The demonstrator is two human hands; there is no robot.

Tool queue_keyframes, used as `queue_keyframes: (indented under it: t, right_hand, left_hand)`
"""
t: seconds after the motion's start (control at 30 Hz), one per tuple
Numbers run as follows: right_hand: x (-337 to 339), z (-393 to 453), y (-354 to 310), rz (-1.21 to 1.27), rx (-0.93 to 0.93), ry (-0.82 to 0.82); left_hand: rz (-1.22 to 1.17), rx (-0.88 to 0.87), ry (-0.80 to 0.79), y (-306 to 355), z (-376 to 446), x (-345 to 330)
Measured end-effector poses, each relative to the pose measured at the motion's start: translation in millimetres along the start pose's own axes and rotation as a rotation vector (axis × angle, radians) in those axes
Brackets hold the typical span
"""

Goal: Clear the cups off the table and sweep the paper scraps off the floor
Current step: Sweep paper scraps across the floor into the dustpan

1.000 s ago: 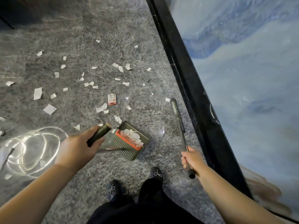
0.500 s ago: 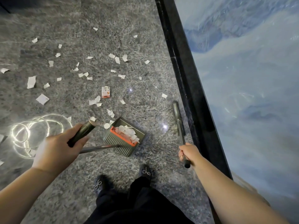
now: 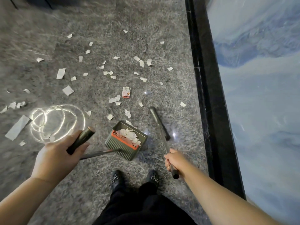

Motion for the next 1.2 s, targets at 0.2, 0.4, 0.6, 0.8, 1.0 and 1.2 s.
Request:
queue_keyframes:
  t: [0.2,0.4,0.6,0.8,1.0,1.2]
  right_hand:
    - [-71.4,9.3,-30.6,-0.093,0.003,-0.101]
    - [-119.2,13.1,-54.0,-0.056,-0.015,-0.158]
    - [-121.1,-1.9,-57.4,-0.121,0.029,-0.107]
    - [-99.2,-3.8,-59.6,-0.109,0.013,-0.03]
    - [-123.1,22.0,-65.2,0.003,-0.063,-0.095]
    - [-180.3,22.9,-51.3,-0.025,-0.075,-0.146]
  left_hand:
    - [-0.015,0.075,0.063,-50.0,-4.3,30.0]
    - [-0.016,0.099,0.06,-89.4,-0.4,43.8]
    - [0.028,0.034,-0.015,-112.1,23.7,46.2]
    - [0.075,0.02,-0.134,-133.8,53.5,33.9]
    - [0.067,0.018,-0.153,-150.4,70.0,30.8]
    - [0.031,-0.062,-0.216,-156.6,75.4,32.3]
Point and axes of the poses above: each hand's wrist, its own z-axis towards the middle knuckle, its own x-axis out of the back of the hand, y = z × x, the point moved 9 cm from there along z, towards the middle knuckle, and after that the axes turned 7 degrees about -y, right-handed, at the moved point
